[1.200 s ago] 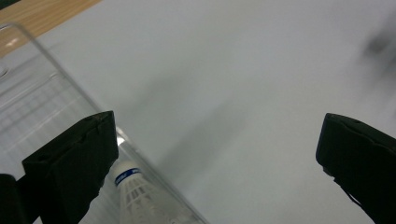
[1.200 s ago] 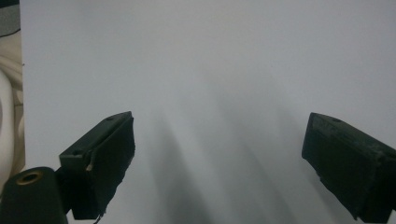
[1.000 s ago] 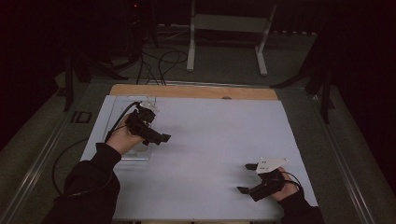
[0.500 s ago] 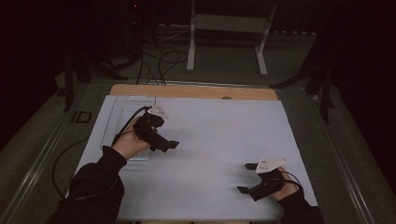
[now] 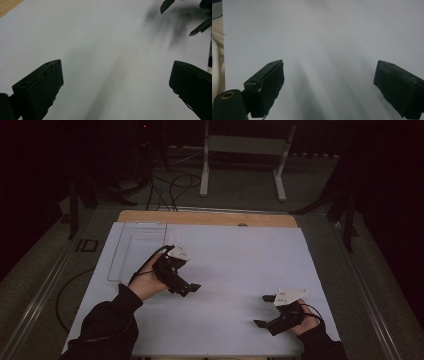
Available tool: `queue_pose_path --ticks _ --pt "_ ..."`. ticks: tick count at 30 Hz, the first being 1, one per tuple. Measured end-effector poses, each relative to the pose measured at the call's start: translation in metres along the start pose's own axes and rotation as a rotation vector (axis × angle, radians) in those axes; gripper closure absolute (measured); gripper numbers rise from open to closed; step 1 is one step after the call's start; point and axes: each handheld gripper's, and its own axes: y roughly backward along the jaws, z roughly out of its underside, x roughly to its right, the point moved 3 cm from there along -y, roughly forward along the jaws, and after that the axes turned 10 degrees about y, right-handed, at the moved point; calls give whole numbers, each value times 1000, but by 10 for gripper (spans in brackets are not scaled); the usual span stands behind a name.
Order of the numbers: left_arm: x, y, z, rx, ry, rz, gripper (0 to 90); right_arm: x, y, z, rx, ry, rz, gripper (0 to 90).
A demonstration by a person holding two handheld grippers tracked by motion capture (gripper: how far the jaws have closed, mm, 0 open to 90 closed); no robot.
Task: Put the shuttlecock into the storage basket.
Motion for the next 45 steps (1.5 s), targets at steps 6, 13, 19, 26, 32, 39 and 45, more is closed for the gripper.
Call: queue_pose_path --ticks 6,13,19,26,32,39,45 --pt "8 -9 8 -9 -20 29 1 -1 -1 0 -6 2 -3 96" --pt "15 -13 14 15 -52 58 2 -1 0 0 -4 4 -5 96" --pt "21 -18 25 10 -58 73 2 -1 -1 0 -6 13 -7 96" --pt "24 -22 38 5 -64 57 2 -2 -1 0 -9 8 -13 96" --pt "27 -23 51 8 -66 62 8 -2 0 0 -8 13 -9 96" --pt "28 -22 63 -13 -71 36 8 -2 -1 1 -11 7 -10 96" --pt "29 -18 75 -16 -74 8 4 -2 0 2 -5 10 -6 96"
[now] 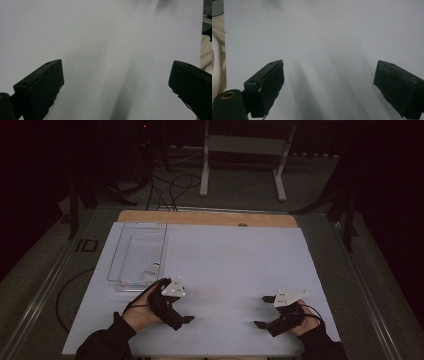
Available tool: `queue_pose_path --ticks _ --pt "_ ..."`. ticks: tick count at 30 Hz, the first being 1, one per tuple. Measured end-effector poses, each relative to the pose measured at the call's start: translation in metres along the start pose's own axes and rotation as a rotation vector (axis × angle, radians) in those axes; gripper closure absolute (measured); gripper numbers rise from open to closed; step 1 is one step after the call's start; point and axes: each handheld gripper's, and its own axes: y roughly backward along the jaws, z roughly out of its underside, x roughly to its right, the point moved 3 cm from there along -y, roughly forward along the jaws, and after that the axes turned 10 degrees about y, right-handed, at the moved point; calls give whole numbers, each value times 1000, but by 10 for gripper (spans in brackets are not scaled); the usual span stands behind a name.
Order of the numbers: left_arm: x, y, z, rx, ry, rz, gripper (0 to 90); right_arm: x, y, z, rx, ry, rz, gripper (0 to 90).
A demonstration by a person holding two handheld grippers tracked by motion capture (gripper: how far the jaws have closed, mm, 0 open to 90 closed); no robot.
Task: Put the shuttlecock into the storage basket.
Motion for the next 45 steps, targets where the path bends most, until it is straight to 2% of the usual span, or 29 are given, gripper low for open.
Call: queue_pose_path --ticks 3,14,23,27,31,34,37,38,45 --pt "-1 1 6 -7 3 -20 1 0 0 1 -7 2 5 96" --pt "-4 6 30 -13 37 -37 1 -3 0 1 -11 12 7 96" --pt "-10 11 50 -18 77 -35 1 -5 1 1 -11 16 6 96" --pt "-12 12 56 -11 80 -37 1 -6 1 2 -15 15 3 96" --pt "-14 11 63 -24 93 -39 1 -6 0 2 -14 16 2 96" --pt "-17 16 71 3 113 -35 1 -6 0 2 -15 15 1 96" --pt "-17 17 72 6 118 -40 1 -6 0 2 -18 17 1 96" --pt "-19 20 76 24 134 -34 1 -7 0 2 -16 14 0 96" --pt "-20 24 83 36 146 -40 1 -7 1 4 -19 11 3 96"
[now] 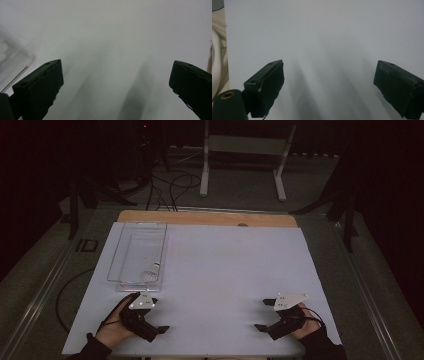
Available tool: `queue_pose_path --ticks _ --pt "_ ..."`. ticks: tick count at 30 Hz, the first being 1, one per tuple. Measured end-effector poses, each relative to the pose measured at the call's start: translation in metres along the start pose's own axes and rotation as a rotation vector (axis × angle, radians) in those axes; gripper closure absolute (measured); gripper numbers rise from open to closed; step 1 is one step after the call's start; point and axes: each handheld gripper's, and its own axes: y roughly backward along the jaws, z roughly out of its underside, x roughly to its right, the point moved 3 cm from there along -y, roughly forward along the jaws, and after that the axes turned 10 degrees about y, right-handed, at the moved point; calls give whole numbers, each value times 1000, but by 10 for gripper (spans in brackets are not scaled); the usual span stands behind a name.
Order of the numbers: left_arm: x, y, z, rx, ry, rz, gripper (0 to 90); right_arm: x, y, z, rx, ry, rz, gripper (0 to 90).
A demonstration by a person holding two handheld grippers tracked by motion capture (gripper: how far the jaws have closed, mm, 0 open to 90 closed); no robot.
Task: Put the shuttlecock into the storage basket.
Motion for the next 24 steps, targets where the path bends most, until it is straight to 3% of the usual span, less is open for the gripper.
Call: queue_pose_path --ticks 12,24 --pt "-8 9 6 54 36 -20 2 2 0 3 -9 -4 8 96" --pt "-2 2 5 71 20 -13 2 2 -3 3 -8 -1 0 96"
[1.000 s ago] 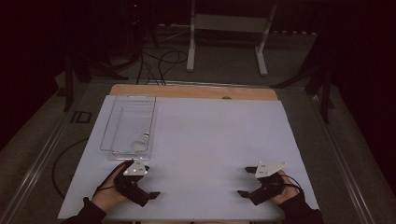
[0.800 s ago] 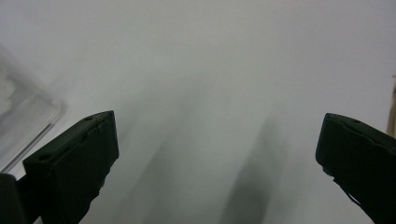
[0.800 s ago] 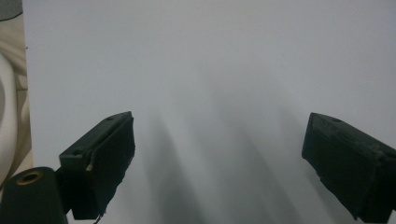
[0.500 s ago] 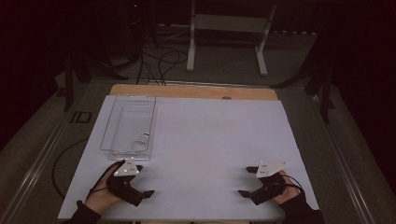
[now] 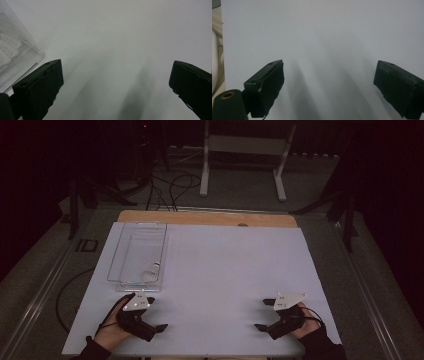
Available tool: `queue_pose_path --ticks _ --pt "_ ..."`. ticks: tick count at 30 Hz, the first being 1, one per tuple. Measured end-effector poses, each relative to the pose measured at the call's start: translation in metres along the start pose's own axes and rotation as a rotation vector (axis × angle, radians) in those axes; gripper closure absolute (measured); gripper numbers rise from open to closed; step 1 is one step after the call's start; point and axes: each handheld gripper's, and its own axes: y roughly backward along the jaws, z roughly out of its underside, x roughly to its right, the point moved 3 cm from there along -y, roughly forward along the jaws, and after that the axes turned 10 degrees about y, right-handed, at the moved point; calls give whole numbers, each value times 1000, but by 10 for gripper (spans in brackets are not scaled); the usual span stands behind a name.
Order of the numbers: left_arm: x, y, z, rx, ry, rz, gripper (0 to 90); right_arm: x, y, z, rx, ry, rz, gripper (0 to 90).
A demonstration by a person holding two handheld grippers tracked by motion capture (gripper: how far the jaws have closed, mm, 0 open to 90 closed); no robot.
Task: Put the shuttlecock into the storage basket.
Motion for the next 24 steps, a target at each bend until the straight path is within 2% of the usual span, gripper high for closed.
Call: queue_pose_path --ticks 2,12,24 --pt "1 -1 0 6 7 10 2 0 0 0 0 -1 -3 96" --pt "8 -2 -2 22 -15 22 2 0 -1 0 1 -7 -6 96" --pt "8 -2 -2 23 -19 24 2 -1 -2 2 -10 -3 -6 96"
